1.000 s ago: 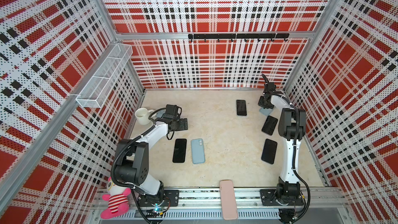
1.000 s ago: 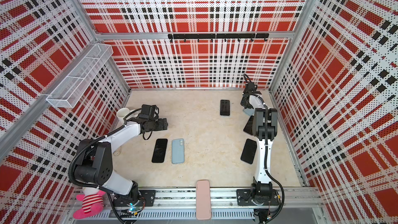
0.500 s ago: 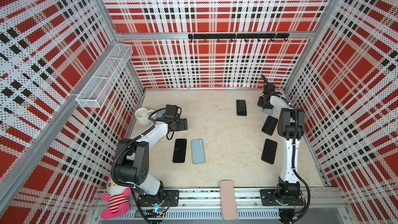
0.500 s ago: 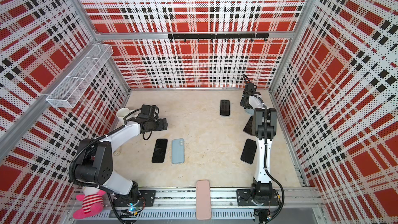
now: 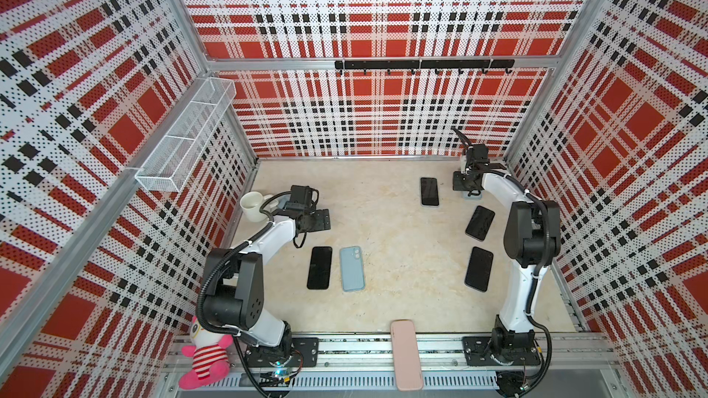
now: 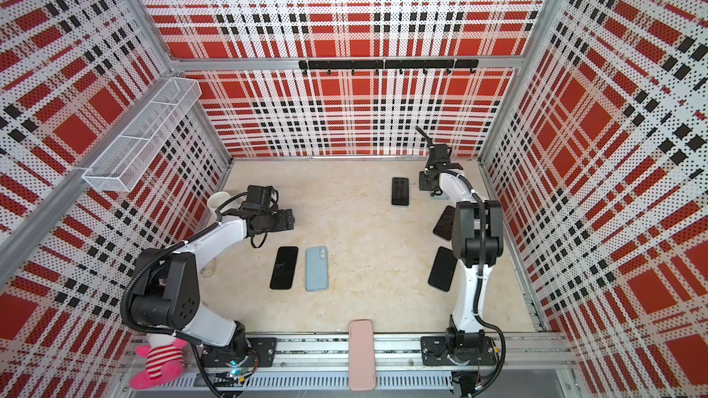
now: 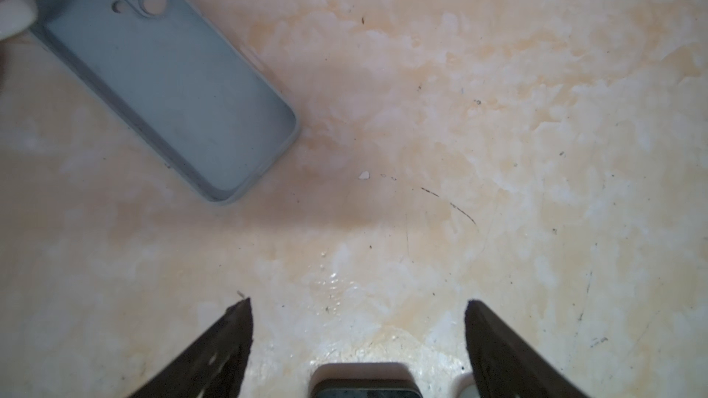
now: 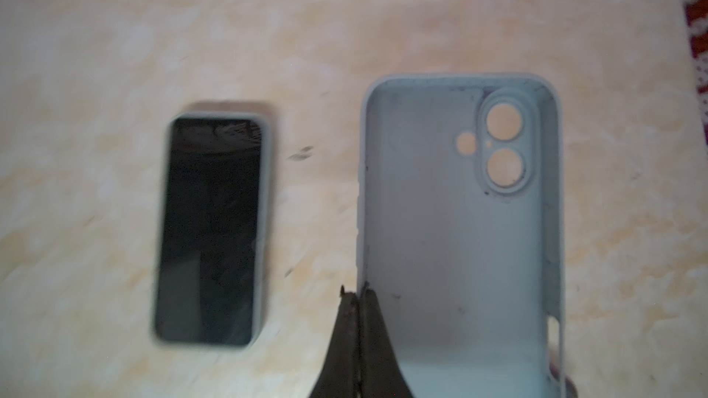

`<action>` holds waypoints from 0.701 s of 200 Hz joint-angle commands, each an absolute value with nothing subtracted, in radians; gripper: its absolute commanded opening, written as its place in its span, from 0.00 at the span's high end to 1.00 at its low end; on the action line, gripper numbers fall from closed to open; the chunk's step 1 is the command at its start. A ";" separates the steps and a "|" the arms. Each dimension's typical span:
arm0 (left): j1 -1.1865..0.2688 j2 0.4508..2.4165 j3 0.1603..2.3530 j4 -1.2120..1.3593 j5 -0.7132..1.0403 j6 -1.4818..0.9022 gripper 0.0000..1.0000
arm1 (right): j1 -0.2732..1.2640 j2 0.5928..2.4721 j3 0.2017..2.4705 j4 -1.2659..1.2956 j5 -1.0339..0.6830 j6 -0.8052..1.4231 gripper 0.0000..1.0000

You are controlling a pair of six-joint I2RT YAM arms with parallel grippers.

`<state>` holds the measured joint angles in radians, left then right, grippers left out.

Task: Put the phone into the phone case

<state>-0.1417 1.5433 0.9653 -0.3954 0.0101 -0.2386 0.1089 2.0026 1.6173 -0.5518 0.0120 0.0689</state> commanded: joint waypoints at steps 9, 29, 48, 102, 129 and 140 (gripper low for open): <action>-0.108 1.493 0.974 -0.400 -0.005 -0.238 0.11 | 0.318 1.832 1.401 -0.519 -0.146 -0.342 0.97; -0.093 1.494 0.979 -0.412 -0.006 -0.238 0.11 | 0.398 1.794 1.336 -0.594 -0.259 -0.581 0.93; -0.092 1.473 0.975 -0.408 -0.023 -0.239 0.11 | 0.455 1.796 1.298 -0.651 -0.325 -0.770 0.90; -0.080 1.501 0.972 -0.420 -0.043 -0.242 0.11 | 0.534 1.933 1.337 -0.731 -0.285 -0.930 0.87; -0.106 1.501 0.970 -0.433 -0.036 -0.257 0.11 | 0.533 1.948 1.330 -0.708 -0.274 -0.935 0.69; -0.130 1.490 0.967 -0.454 -0.019 -0.269 0.10 | 0.532 1.917 1.320 -0.699 -0.288 -0.922 0.59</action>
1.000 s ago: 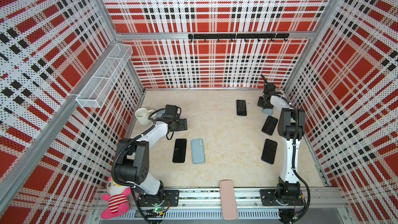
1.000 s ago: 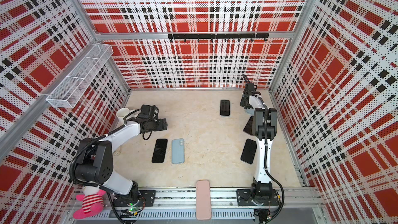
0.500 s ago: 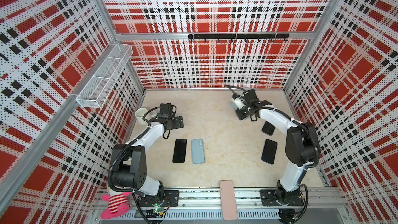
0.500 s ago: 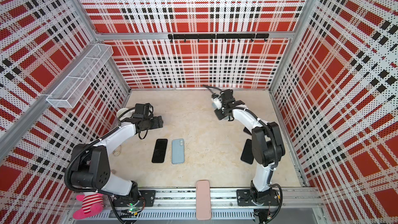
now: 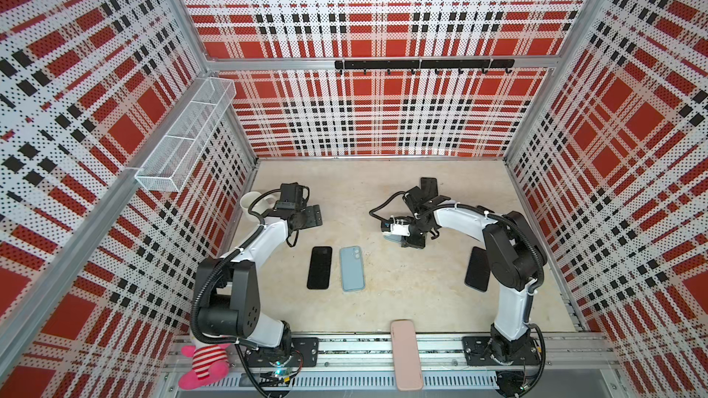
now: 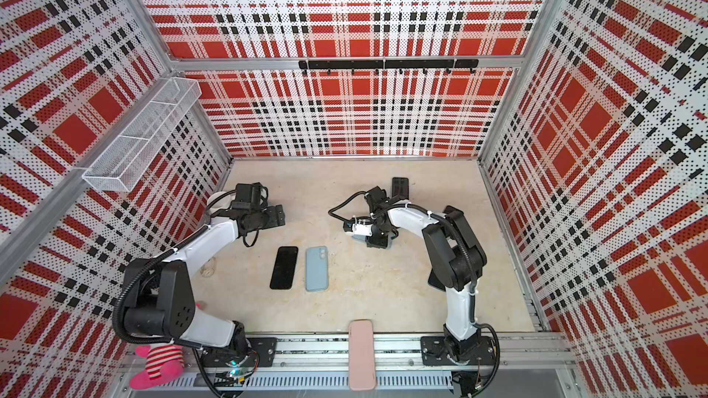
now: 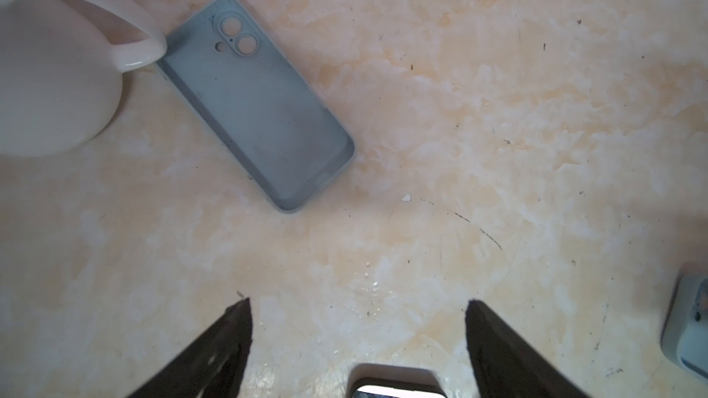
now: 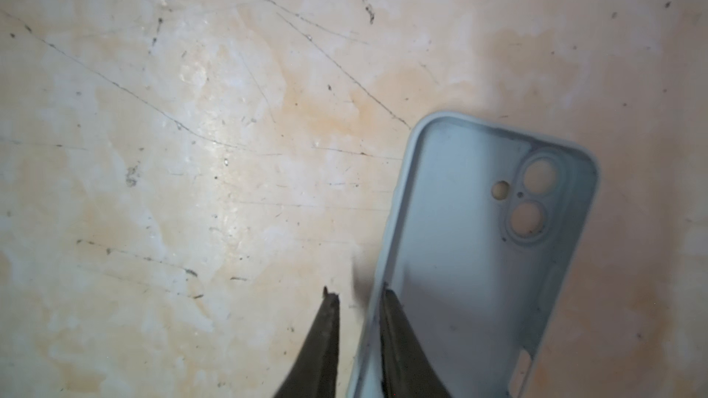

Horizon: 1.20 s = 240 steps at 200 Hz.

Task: Put the phone into the phone case

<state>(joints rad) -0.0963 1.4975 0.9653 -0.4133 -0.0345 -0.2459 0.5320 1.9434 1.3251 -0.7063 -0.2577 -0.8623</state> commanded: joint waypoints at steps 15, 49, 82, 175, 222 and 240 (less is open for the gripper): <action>-0.172 1.462 0.964 -0.501 -0.025 -0.280 0.08 | 0.527 1.843 1.278 -0.654 -0.300 -0.876 0.48; -0.239 1.394 0.948 -0.612 -0.049 -0.339 0.02 | 0.513 1.637 1.119 -0.407 -0.202 -0.592 0.34; -0.293 1.301 0.868 -0.637 0.029 -0.432 0.02 | 0.473 1.648 1.111 -0.378 -0.084 -0.378 0.38; -0.295 1.220 0.760 -0.693 0.014 -0.526 0.02 | 0.446 1.723 1.080 -0.529 0.066 0.468 0.62; -0.296 1.235 0.730 -0.678 -0.005 -0.526 0.02 | 0.469 1.793 1.060 -0.499 0.063 0.528 0.68; -0.298 1.241 0.729 -0.675 -0.015 -0.524 0.02 | 0.469 1.817 1.063 -0.493 0.062 0.537 0.73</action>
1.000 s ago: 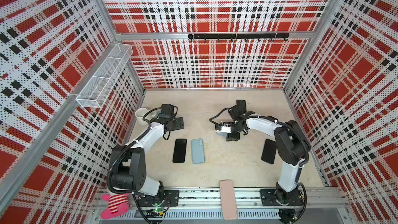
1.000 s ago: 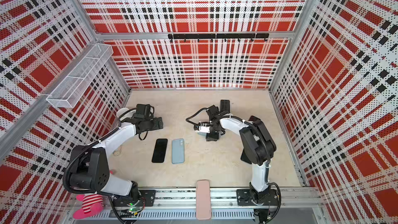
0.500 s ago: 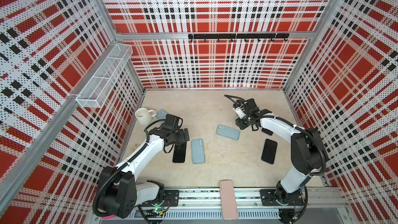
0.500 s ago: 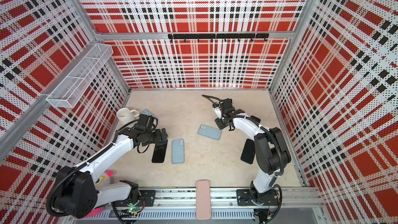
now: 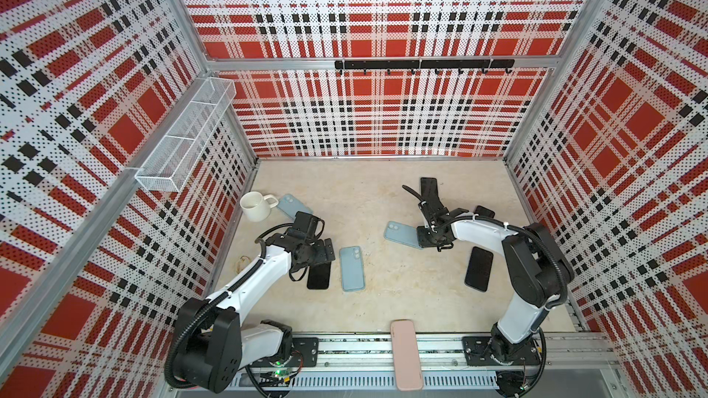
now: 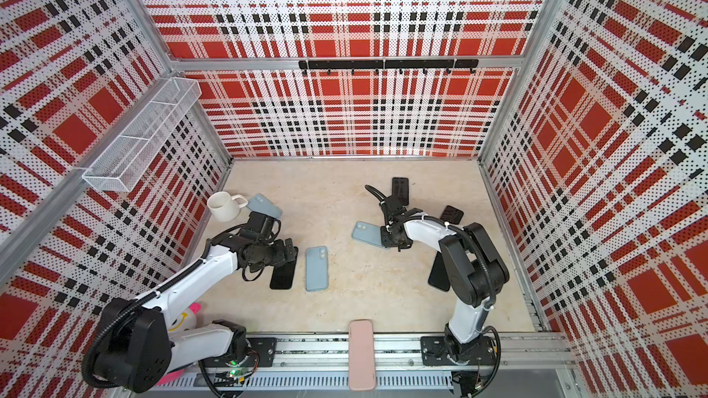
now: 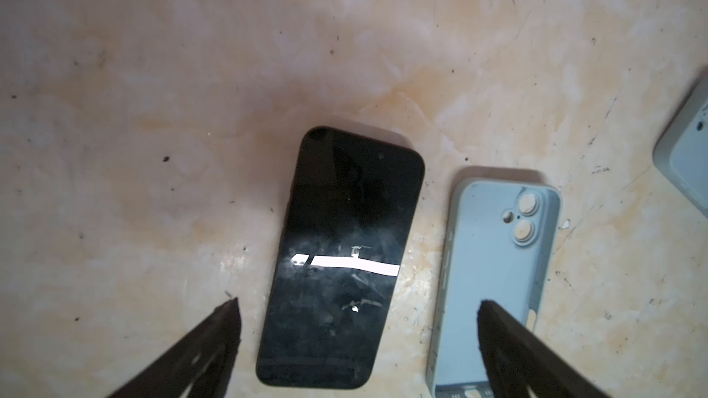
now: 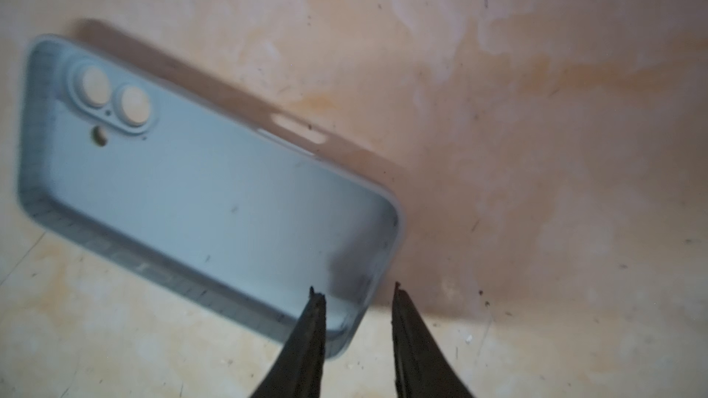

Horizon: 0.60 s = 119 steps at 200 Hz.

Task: Put the phone into the phone case

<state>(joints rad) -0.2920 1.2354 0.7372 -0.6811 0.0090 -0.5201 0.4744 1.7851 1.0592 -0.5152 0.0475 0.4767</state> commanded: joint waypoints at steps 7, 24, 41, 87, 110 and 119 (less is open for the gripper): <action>-0.299 1.244 0.730 -0.675 -0.019 -0.520 0.02 | 0.470 1.824 1.065 -0.493 0.065 0.538 0.75; -0.302 1.256 0.730 -0.676 -0.029 -0.514 0.02 | 0.477 1.834 1.070 -0.498 0.076 0.535 0.82; -0.304 1.267 0.729 -0.674 -0.029 -0.513 0.02 | 0.486 1.832 1.073 -0.500 0.087 0.523 0.86; -0.305 1.298 0.732 -0.667 -0.019 -0.507 0.02 | 0.513 1.857 1.095 -0.491 0.067 0.499 0.91; -0.307 1.307 0.727 -0.666 -0.022 -0.511 0.02 | 0.514 1.871 1.104 -0.480 0.069 0.520 0.91; -0.308 1.311 0.726 -0.666 -0.023 -0.512 0.02 | 0.516 1.872 1.103 -0.461 0.063 0.524 0.88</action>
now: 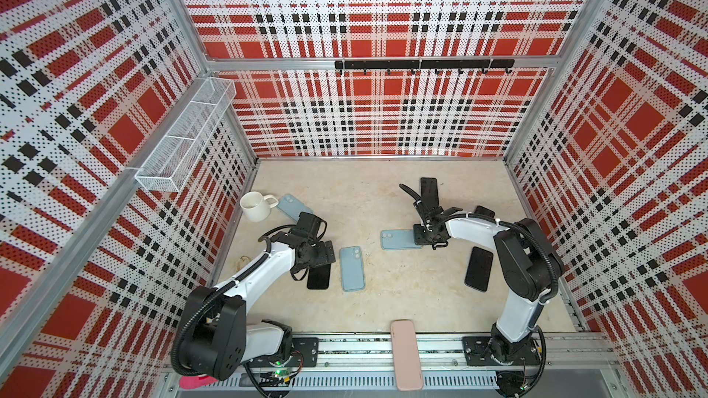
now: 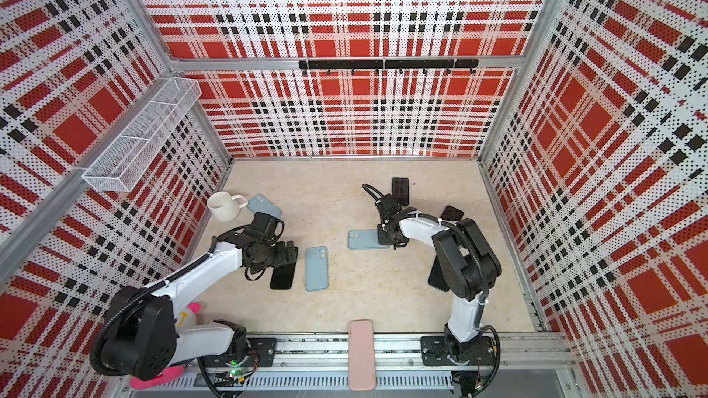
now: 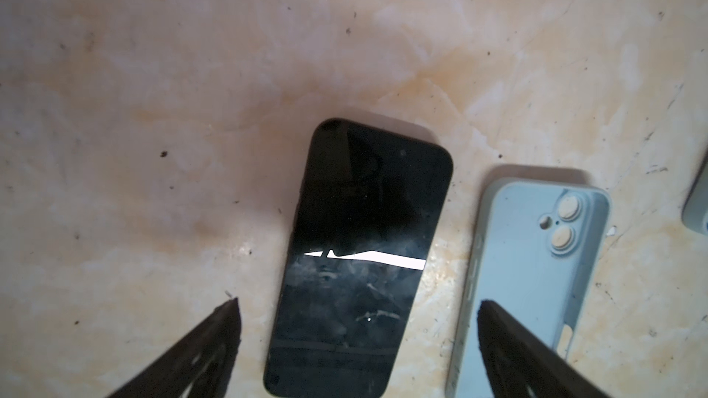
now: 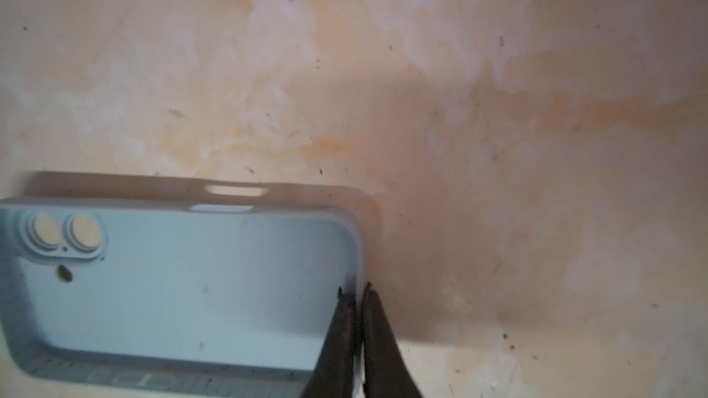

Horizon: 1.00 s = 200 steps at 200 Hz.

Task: Put the phone into the phone case

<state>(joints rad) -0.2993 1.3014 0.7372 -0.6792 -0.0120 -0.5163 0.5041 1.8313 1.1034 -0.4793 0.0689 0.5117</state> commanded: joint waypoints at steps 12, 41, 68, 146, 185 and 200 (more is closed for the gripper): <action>-0.310 1.321 0.724 -0.665 -0.023 -0.512 0.02 | 0.516 1.868 1.103 -0.448 0.055 0.531 0.78; -0.321 1.349 0.723 -0.666 -0.018 -0.510 0.02 | 0.519 1.783 1.080 -0.434 0.054 0.503 0.25; -0.343 1.382 0.745 -0.712 -0.043 -0.498 0.02 | 0.518 1.697 1.058 -0.457 0.059 0.468 0.00; -0.348 1.471 0.781 -0.778 -0.043 -0.418 0.02 | 0.519 1.502 0.907 -0.369 -0.039 0.479 0.00; -0.354 1.545 0.838 -0.799 -0.037 -0.374 0.02 | 0.518 1.415 0.830 -0.345 -0.033 0.499 0.11; -0.356 1.568 0.850 -0.799 -0.033 -0.374 0.02 | 0.512 1.394 0.816 -0.347 -0.035 0.504 0.14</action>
<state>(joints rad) -0.3458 1.5345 0.8150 -0.7769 -0.0422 -0.4072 0.5148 1.4452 0.8333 -0.3733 -0.0311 0.4858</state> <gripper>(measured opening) 0.982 0.878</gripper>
